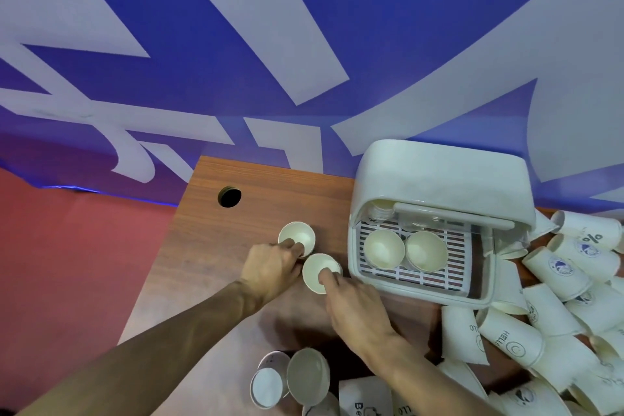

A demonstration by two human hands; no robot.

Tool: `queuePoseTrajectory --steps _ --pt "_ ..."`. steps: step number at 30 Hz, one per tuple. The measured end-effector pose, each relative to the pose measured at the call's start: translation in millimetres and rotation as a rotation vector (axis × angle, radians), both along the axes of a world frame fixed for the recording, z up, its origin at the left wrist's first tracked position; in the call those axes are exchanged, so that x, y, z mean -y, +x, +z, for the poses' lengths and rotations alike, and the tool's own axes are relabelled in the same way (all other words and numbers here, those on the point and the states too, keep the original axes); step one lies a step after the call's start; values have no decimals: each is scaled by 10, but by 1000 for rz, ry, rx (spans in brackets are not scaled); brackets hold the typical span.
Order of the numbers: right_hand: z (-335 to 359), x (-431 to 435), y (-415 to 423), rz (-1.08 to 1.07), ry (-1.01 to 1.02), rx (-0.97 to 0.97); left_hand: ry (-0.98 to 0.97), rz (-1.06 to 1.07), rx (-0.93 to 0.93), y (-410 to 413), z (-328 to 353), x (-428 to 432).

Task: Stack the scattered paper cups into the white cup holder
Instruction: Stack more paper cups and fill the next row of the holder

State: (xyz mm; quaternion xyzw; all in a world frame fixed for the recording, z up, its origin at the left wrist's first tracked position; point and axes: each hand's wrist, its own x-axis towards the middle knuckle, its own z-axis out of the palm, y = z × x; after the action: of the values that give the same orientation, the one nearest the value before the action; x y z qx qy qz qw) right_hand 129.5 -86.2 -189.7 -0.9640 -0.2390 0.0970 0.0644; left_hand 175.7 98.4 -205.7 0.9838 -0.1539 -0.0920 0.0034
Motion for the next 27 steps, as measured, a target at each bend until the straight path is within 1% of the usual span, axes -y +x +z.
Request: queuePoseTrajectory --steps 2,5,7,11,15,17,20,23,27 --pt "-22 29 7 6 -49 -27 20 0 -13 -19 2 14" --pt "-16 68 26 42 -61 -55 48 -17 8 -7 91 38" --pt "21 97 31 39 -20 -43 45 -24 30 12 161 46" --pt "141 186 -30 -14 123 -103 -22 -70 104 56 380 67" --pt "445 393 -137 -127 333 14 -79 -155 213 66 666 115" --pt "569 560 -192 -181 407 62 -113 -215 262 57 775 151" --pt "717 862 -251 -242 459 94 -156 -303 298 8 886 273" --pt "858 1164 -272 -276 503 197 -193 -350 322 -31 987 477" --pt "893 1556 -260 -340 504 304 -224 -391 326 -52 1120 770"
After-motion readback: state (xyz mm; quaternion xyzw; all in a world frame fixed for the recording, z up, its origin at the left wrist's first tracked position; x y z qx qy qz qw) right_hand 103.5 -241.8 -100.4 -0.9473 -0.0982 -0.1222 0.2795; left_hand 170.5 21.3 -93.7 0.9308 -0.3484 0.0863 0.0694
